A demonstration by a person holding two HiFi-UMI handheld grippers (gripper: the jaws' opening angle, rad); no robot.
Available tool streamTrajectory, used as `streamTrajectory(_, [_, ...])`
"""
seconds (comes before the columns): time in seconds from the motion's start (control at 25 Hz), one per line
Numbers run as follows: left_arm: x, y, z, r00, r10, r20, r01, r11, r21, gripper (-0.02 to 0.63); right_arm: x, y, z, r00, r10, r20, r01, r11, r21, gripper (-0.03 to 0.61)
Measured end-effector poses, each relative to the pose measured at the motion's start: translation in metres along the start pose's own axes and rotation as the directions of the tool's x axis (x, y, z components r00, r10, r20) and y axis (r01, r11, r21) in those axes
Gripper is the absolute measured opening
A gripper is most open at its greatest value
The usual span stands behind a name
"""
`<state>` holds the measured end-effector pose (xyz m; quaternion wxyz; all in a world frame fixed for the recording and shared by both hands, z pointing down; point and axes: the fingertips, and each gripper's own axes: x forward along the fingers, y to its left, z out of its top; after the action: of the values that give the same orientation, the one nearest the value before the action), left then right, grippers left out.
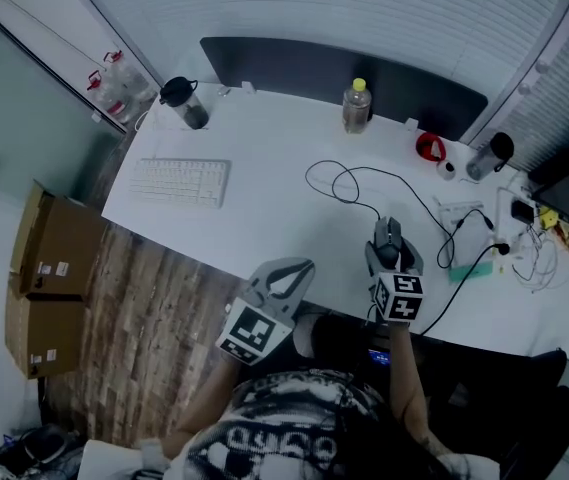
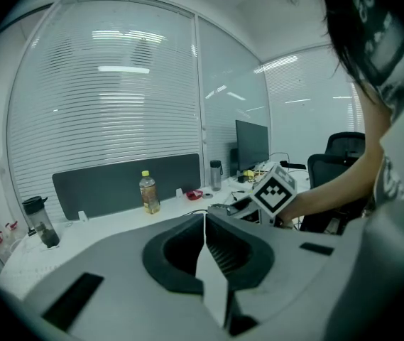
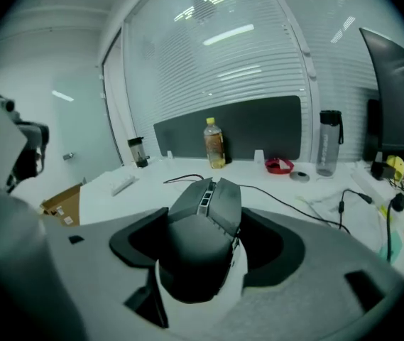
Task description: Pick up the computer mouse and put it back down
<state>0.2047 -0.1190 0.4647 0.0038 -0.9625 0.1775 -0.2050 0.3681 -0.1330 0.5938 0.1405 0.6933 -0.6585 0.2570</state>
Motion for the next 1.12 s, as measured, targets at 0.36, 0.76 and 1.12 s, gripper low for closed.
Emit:
streamTrajectory(0.36, [-0.026,0.076,-0.010,0.997,0.065,0.031,-0.065,0.997,-0.030,0.005,-0.010,0.073,0.081,0.985,0.150,0.091,-0.147,0.988,-0.042,0.311])
streamTrajectory(0.76, [-0.061,0.162,-0.042,0.988,0.150,0.041,-0.146,0.985,-0.092,0.005,0.016,0.152,0.121,0.969,0.228,0.100,-0.218,0.971,-0.102,0.310])
streamTrajectory(1.12, [-0.106,0.212,-0.073,0.978,0.206,0.032,-0.200,0.969,-0.144,0.005,0.107,0.224,0.115,0.953,0.302,0.024,-0.298,0.949,-0.108,0.310])
